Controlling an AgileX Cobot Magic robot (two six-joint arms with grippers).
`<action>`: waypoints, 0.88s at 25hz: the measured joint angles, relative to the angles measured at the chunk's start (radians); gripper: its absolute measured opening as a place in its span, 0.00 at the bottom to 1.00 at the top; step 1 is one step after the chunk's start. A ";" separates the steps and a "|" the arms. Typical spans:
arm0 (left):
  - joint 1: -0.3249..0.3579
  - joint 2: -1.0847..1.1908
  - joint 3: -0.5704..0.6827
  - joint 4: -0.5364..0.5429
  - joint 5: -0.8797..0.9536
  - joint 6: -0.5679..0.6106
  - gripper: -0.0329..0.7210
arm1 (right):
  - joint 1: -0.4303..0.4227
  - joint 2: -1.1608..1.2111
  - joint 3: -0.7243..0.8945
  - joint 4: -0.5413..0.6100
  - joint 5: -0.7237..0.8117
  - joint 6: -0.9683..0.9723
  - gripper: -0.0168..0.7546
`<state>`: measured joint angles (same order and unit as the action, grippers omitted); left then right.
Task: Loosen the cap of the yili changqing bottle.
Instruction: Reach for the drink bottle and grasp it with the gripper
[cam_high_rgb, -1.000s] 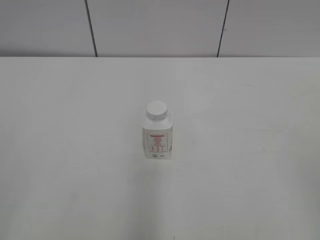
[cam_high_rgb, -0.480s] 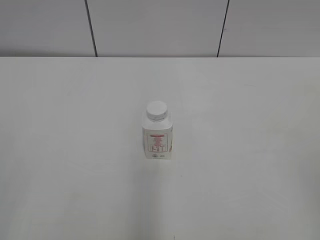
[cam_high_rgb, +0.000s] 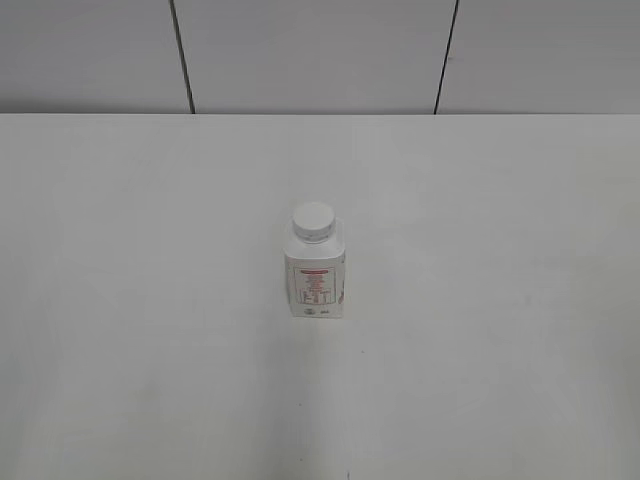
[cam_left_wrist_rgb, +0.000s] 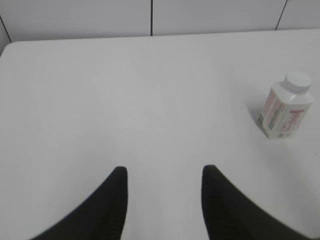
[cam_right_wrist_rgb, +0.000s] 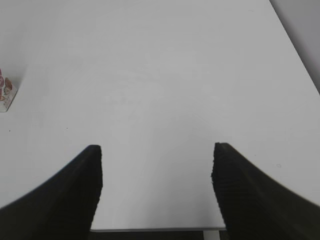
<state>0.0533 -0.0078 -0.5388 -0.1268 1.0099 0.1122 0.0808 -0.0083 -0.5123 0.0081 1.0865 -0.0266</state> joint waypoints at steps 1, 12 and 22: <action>0.000 0.000 -0.002 -0.003 -0.025 0.000 0.51 | 0.000 0.000 0.000 -0.008 0.000 0.000 0.73; 0.000 0.089 0.027 -0.006 -0.451 0.000 0.65 | 0.000 0.000 0.000 0.000 0.000 0.000 0.73; 0.000 0.279 0.137 -0.011 -0.784 0.000 0.65 | 0.000 0.000 0.000 -0.008 0.000 0.000 0.73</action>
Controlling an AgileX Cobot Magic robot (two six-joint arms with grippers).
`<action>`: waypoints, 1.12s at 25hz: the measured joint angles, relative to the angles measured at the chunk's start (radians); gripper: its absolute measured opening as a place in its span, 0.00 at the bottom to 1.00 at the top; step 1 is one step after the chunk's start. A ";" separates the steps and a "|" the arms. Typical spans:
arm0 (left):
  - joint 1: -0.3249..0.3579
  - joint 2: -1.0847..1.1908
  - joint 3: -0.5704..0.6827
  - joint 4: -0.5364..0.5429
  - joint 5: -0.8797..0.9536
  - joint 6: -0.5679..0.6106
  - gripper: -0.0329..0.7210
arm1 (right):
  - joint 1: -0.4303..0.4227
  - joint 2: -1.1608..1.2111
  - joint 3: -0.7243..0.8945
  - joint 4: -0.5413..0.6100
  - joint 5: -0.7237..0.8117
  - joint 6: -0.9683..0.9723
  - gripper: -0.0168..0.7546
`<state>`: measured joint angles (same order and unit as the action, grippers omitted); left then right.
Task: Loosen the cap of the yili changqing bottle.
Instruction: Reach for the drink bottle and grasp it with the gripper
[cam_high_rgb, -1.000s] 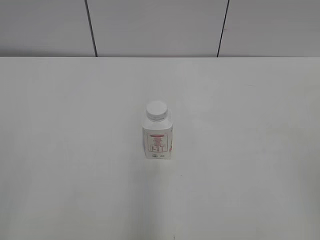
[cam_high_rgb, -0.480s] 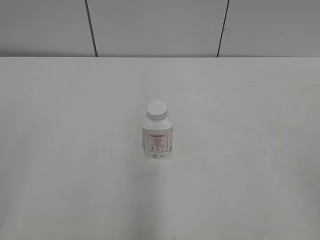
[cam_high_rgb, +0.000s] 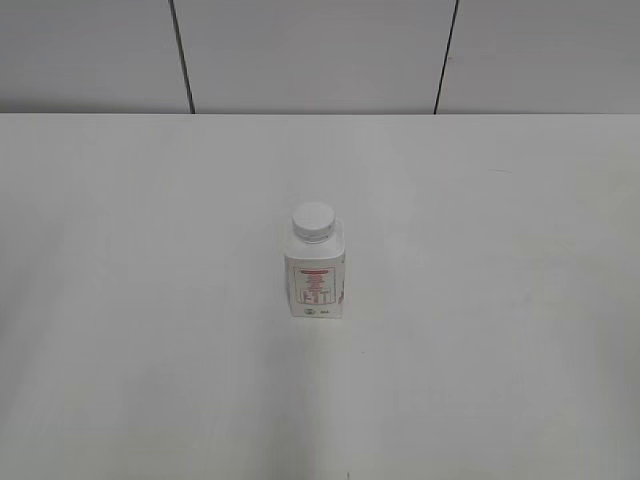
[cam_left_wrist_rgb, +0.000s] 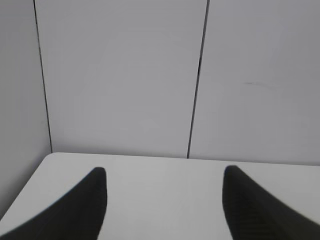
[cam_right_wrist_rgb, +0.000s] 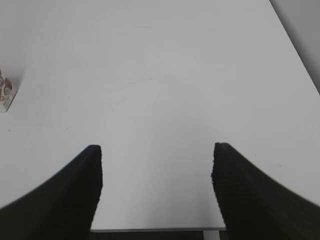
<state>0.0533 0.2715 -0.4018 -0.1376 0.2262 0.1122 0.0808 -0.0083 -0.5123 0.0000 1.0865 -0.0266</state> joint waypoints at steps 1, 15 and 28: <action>0.000 0.019 0.010 0.000 -0.034 0.000 0.65 | 0.000 0.000 0.000 0.008 0.000 0.000 0.73; -0.029 0.167 0.135 -0.007 -0.363 0.000 0.65 | 0.000 0.000 0.000 0.000 0.000 0.000 0.73; -0.121 0.414 0.218 0.055 -0.610 0.000 0.64 | 0.000 0.000 0.000 0.008 0.000 0.000 0.73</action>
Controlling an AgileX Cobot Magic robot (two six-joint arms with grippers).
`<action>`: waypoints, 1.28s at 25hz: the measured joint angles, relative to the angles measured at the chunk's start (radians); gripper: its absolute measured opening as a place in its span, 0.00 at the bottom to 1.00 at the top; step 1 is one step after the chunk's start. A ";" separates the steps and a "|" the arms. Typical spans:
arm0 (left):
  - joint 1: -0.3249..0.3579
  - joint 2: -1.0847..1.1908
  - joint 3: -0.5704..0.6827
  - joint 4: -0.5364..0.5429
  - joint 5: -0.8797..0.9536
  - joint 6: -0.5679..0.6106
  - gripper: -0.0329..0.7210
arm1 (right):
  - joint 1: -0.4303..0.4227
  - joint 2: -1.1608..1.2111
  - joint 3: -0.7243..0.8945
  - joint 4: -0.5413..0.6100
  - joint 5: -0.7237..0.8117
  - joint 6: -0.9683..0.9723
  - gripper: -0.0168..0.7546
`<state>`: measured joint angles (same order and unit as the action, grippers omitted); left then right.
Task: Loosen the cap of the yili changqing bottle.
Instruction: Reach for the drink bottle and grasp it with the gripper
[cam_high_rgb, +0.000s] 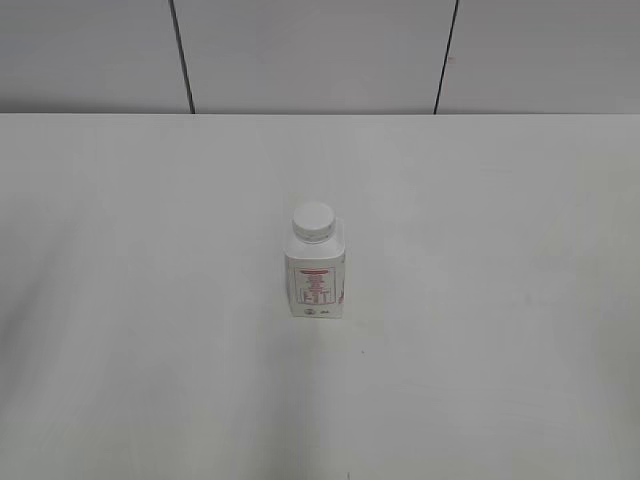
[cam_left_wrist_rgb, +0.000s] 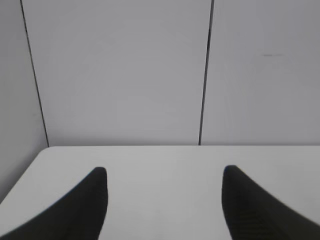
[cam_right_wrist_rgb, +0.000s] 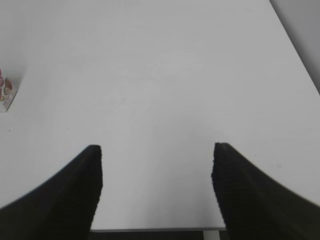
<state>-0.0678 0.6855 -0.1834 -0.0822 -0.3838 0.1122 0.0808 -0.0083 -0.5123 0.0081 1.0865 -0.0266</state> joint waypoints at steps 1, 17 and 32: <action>-0.008 0.023 0.000 0.000 -0.004 0.000 0.64 | 0.000 0.000 0.000 0.000 0.000 0.000 0.73; -0.035 0.148 0.007 0.038 -0.113 0.013 0.62 | 0.000 0.000 0.000 0.000 0.000 0.000 0.73; -0.070 0.398 0.007 0.245 -0.304 0.039 0.62 | 0.000 0.000 0.000 0.000 0.000 0.000 0.73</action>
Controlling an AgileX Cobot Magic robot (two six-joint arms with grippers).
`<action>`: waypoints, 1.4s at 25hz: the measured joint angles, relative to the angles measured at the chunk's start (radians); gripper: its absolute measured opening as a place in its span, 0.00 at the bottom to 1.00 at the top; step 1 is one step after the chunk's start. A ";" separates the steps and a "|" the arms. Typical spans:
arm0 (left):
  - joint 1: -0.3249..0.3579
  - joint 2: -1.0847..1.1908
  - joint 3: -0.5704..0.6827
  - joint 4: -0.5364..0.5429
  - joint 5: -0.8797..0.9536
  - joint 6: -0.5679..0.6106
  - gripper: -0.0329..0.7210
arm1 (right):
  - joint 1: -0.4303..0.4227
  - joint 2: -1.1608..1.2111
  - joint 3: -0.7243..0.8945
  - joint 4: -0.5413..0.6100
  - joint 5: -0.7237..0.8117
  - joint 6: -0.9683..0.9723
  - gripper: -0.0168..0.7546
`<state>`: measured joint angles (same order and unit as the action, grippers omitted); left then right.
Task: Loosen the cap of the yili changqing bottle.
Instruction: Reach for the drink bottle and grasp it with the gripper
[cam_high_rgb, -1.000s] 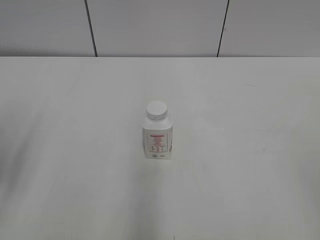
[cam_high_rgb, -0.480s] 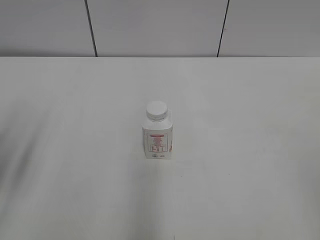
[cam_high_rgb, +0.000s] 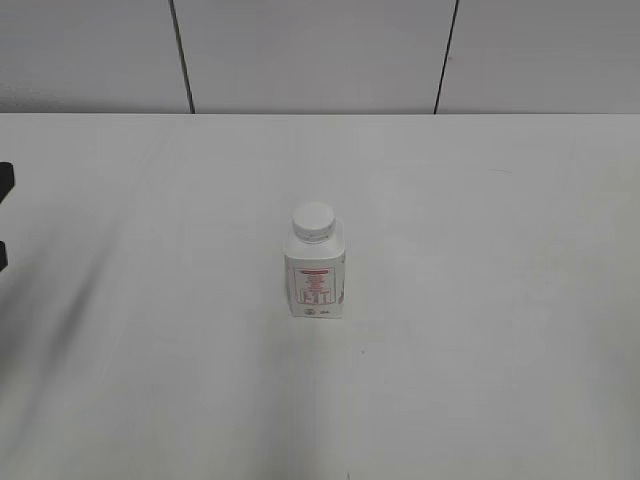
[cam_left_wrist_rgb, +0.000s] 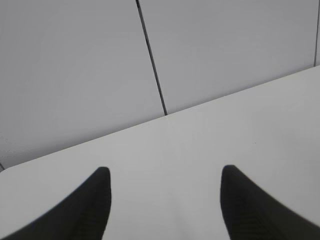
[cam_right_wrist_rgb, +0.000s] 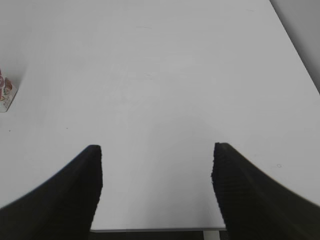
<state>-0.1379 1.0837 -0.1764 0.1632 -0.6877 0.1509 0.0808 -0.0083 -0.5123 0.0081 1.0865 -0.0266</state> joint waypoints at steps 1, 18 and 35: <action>-0.006 0.026 0.000 0.000 -0.026 -0.001 0.62 | 0.000 0.000 0.000 -0.008 0.000 0.000 0.73; -0.013 0.617 -0.002 0.166 -0.508 -0.156 0.55 | 0.000 0.000 0.000 -0.008 0.000 0.000 0.73; -0.012 0.773 -0.113 0.541 -0.521 -0.195 0.75 | 0.000 0.000 0.000 0.000 0.000 0.000 0.73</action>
<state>-0.1498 1.8567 -0.2895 0.7041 -1.2089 -0.0436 0.0808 -0.0083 -0.5123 0.0081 1.0865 -0.0266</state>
